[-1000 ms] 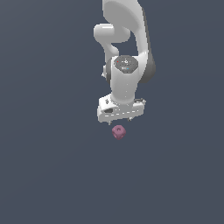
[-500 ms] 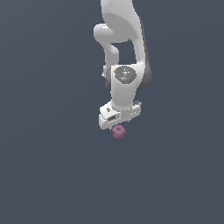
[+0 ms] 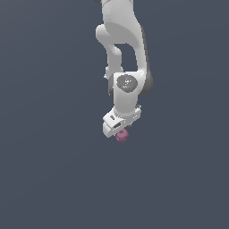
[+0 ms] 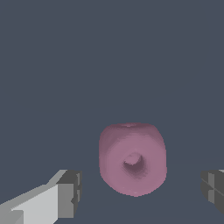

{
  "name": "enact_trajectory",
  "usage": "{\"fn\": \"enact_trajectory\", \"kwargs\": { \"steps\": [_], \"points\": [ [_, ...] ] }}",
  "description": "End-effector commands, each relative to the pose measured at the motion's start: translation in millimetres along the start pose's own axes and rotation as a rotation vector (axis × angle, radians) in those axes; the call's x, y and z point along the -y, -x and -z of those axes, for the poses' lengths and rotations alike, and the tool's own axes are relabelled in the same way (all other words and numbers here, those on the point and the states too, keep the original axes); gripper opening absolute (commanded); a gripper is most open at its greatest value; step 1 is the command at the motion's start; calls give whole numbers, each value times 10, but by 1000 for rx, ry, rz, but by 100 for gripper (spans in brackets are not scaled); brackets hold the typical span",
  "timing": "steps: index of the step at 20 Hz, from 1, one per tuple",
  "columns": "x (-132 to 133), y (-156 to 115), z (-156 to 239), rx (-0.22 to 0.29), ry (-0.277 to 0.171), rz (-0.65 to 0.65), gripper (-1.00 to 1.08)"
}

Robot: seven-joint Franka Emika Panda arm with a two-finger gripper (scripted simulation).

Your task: Pick up the object and move it to a goal position.

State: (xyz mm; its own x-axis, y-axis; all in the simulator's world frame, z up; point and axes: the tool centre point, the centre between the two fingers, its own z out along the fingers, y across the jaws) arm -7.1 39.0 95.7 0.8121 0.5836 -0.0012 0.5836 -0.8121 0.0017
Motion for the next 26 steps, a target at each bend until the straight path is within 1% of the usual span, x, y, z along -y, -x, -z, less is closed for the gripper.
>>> {"fn": "enact_trajectory", "kwargs": {
  "steps": [1, 10, 19, 24, 25, 26],
  "points": [
    [6, 2, -35, -1, -1, 27, 100],
    [9, 7, -92, -1, -2, 40, 100],
    [18, 15, -490, -1, -2, 45, 100],
    [12, 5, -563, -1, -2, 45, 100],
    [12, 5, -563, -1, -2, 45, -100],
    [12, 5, -563, -1, -2, 45, -100]
  ]
}}
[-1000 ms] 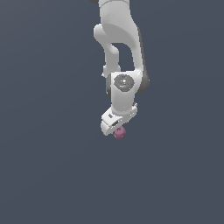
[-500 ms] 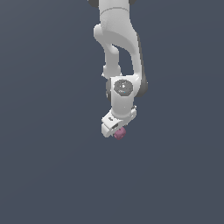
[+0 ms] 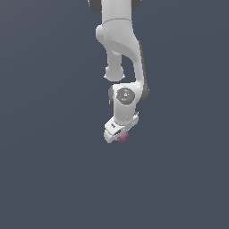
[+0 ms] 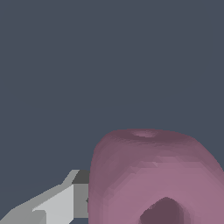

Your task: Pick up the object and move it to a goal position.

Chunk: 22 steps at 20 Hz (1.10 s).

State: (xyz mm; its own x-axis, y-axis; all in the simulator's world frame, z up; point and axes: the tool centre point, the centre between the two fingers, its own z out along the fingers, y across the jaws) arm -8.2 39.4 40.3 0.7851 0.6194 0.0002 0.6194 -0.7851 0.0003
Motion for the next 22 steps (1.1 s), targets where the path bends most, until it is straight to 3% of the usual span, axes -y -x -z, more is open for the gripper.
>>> {"fn": "enact_trajectory", "kwargs": {
  "steps": [1, 13, 22],
  "points": [
    [2, -1, -10, 0, 0, 0, -100],
    [-22, 41, 14, 0, 1, 0, -100],
    [-206, 467, 175, 0, 1, 0, -100]
  ]
}}
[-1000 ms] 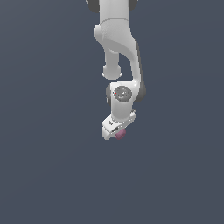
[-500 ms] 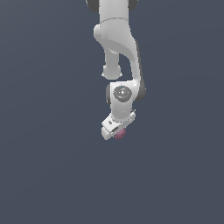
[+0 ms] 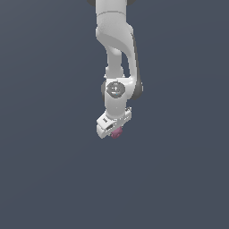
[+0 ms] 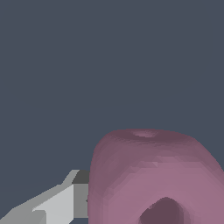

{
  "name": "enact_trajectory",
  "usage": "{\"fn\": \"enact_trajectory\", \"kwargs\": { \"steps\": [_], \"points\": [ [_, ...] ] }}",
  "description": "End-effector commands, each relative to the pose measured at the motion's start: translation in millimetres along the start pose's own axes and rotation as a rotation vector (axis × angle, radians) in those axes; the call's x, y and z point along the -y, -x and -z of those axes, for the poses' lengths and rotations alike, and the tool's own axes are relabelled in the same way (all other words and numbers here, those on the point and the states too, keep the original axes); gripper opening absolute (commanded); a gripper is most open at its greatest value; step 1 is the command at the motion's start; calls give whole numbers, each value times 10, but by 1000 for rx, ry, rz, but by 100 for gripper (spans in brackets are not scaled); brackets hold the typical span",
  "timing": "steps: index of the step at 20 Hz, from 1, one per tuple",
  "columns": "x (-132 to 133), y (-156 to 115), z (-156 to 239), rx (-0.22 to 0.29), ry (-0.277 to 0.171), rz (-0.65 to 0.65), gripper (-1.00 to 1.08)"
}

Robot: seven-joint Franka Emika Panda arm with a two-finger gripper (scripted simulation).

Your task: Pick up the object and move it to a goal position.

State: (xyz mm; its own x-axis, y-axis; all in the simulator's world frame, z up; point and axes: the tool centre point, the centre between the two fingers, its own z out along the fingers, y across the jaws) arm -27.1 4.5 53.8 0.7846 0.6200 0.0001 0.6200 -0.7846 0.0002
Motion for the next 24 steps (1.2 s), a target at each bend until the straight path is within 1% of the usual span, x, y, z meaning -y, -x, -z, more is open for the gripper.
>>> {"fn": "enact_trajectory", "kwargs": {
  "steps": [1, 9, 14, 19, 24],
  "points": [
    [-83, 180, 70, 0, 1, -1, -100],
    [-412, 907, 347, 0, 0, -1, -100],
    [-585, 1265, 490, 0, 0, -1, -100],
    [-694, 1472, 575, 0, 0, -1, -100],
    [-732, 1540, 604, 0, 0, -1, -100]
  ]
}}
